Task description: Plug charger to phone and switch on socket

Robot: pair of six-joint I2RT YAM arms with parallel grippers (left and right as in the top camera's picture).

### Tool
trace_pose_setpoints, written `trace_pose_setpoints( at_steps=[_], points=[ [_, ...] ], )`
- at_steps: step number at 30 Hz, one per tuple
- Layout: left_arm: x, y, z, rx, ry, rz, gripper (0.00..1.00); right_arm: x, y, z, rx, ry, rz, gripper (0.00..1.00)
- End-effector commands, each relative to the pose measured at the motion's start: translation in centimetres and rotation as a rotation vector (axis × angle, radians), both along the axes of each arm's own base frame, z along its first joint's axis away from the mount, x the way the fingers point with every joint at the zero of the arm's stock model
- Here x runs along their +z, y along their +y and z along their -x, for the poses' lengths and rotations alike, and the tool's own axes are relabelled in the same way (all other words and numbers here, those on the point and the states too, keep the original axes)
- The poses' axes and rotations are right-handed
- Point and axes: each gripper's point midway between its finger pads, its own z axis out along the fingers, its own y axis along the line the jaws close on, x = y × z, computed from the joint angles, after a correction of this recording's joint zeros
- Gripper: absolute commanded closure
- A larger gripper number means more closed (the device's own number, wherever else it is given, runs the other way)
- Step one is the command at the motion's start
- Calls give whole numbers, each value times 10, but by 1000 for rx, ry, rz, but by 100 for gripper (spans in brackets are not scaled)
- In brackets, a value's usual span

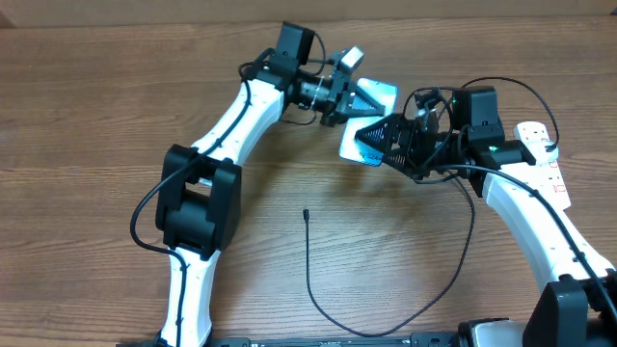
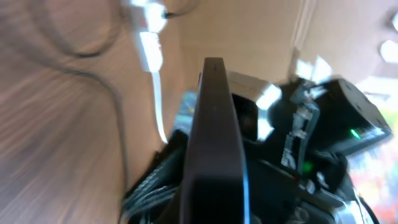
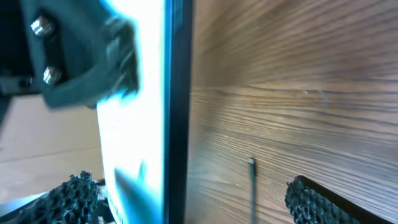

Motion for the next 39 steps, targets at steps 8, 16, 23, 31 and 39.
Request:
trace_pose_setpoints(
  at_steps=[8, 16, 23, 31, 39],
  points=[
    [-59, 49, -5, 115, -24, -380, 96, -37, -29, 17, 10, 36, 258, 0],
    [-77, 59, -5, 117, -63, -484, 96, -64, -59, 43, -4, 161, 455, 0],
    [-77, 44, -2, 78, -144, -469, 96, -70, -65, 62, 8, 241, 492, 0],
    [-86, 49, -5, 133, -79, -550, 96, -74, -70, 70, 9, 278, 522, 4],
    [-81, 46, -12, 247, 98, -551, 96, -74, -72, 71, 8, 281, 529, 5]
  ],
)
